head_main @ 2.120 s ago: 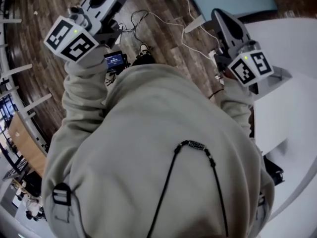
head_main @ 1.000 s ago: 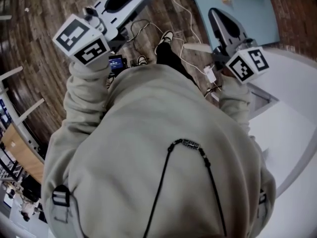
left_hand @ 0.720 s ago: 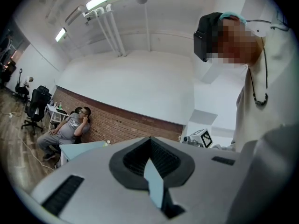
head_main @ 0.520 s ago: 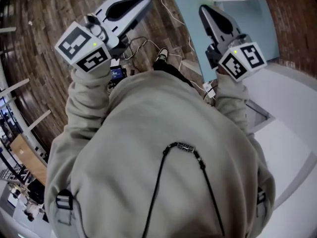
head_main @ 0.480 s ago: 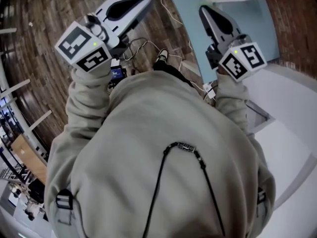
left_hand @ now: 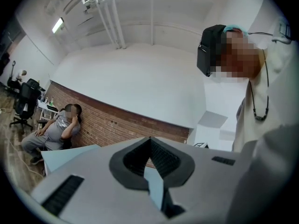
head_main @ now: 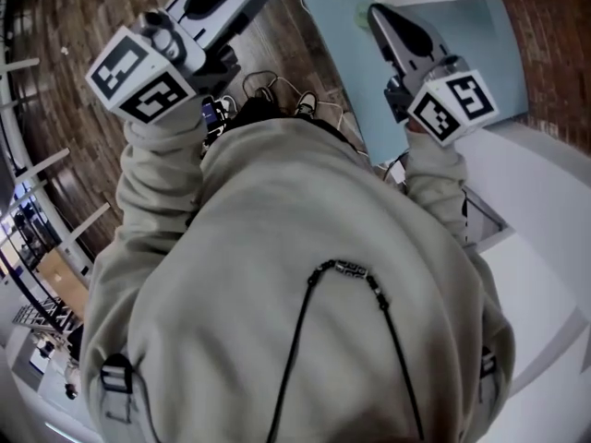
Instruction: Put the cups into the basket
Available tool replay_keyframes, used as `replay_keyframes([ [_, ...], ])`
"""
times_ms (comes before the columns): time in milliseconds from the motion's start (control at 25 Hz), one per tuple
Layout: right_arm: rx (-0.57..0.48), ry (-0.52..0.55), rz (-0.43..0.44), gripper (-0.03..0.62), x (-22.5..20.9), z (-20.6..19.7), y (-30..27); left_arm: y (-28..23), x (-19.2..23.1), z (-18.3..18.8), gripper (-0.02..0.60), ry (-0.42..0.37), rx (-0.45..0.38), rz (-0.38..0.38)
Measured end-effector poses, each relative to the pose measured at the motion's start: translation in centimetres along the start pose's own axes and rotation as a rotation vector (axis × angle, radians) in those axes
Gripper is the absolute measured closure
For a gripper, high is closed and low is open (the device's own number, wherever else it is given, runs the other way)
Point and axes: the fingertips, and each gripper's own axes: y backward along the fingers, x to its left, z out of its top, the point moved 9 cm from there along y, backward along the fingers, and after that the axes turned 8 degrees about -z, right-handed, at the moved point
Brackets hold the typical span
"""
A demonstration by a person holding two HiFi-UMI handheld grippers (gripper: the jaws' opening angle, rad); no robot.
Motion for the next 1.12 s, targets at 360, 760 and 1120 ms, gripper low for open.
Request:
replay_keyframes([
  [360, -0.013, -0.01, -0.13, 0.582, -3.3, 1.0, -0.5, -4.8, 5.6, 0.9, 0.584, 0.011, 0.017, -0.128],
  [760, -0.031, -0.025, -0.32, 0.582, -7.0, 3.6, -5.9, -10.8, 16.0, 3.6, 0.584, 0.01, 0.046, -0.349],
  [1120, -0.045, 0.017, -0.44, 0.582, -8.6, 7.8, -12.7, -13.1, 25.5, 5.0, 0.584, 0.096, 0.071, -0.488],
])
